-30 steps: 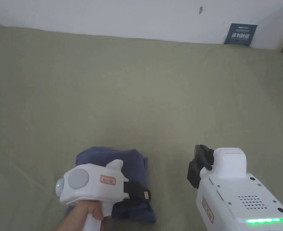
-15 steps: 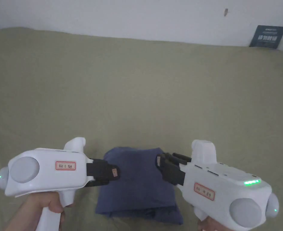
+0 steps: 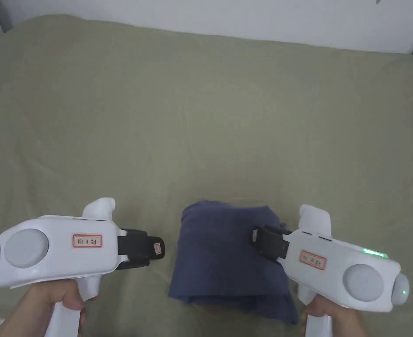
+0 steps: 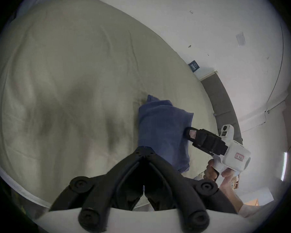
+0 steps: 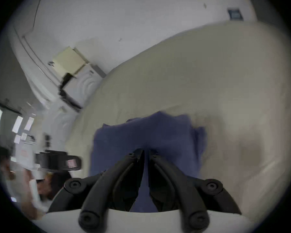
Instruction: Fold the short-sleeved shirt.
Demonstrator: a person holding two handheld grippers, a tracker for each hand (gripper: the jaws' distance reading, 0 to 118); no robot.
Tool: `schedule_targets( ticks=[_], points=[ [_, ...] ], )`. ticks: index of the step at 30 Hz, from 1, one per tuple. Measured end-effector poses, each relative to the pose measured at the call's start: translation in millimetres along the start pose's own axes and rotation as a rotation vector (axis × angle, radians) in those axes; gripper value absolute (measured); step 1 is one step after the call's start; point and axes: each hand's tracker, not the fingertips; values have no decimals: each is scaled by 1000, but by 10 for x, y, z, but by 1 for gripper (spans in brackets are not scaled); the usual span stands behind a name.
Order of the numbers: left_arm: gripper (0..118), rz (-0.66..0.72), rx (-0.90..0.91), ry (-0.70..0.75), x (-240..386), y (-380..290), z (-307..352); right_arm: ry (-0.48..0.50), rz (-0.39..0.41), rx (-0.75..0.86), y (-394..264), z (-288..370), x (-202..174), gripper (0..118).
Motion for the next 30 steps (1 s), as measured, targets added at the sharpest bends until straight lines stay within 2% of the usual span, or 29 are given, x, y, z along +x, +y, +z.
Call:
schedule_targets(
  ticks=[2,4,6,9,10,11,12,13,14,16,17,21,24,25,26,27,28,29,30],
  points=[
    [0,-8,-5,10,16,-28,-47,-114,53,-26,-44,-120,-50,11],
    [0,-19,-12,25,2,-27,-110,-82,10,-84,-160,-287,4,10],
    [0,-8,-32,19,-33,-19,-175,-132,31,-19,-268,-358,13,8],
    [1,-6,-45,7,-64,23,-222,-144,64,-18,-285,-350,-56,8],
    [6,-14,-54,-5,-60,43,-245,-151,93,-21,-276,-339,-81,8],
    [19,-12,-58,-8,-130,93,-282,-156,106,-23,-274,-342,-92,8],
    [53,-11,-62,-17,-135,127,-312,-155,99,-23,-274,-343,-92,8],
    [53,-14,-70,-40,-129,158,-345,-156,95,-23,-274,-341,-85,8],
    [63,-23,-86,-73,-119,186,-387,-154,92,-22,-271,-339,-74,8],
    [106,-27,-123,-111,-89,217,-502,-150,83,-21,-270,-337,-66,8],
    [118,-23,-128,-132,-90,241,-554,-149,84,-21,-270,-337,-64,8],
    [118,75,-204,-271,-102,328,-863,-143,80,-25,-259,-337,-43,8],
    [118,120,-247,-437,-43,316,-1066,-134,74,-29,-253,-333,-32,8],
    [117,100,-232,-394,-29,310,-1123,-133,72,-29,-257,-334,-29,8],
    [110,89,-229,-387,5,302,-1144,-132,72,-27,-260,-332,-29,8],
    [83,65,-208,-335,54,290,-1115,-133,73,-22,-272,-332,-30,8],
    [38,40,-180,-245,51,292,-1088,-135,75,-17,-284,-330,-32,8],
    [32,30,-160,-161,15,284,-1101,-139,77,-12,-297,-330,-38,8],
    [32,100,-189,-182,-81,268,-1135,-135,78,-7,-310,-340,-42,8]
  ],
)
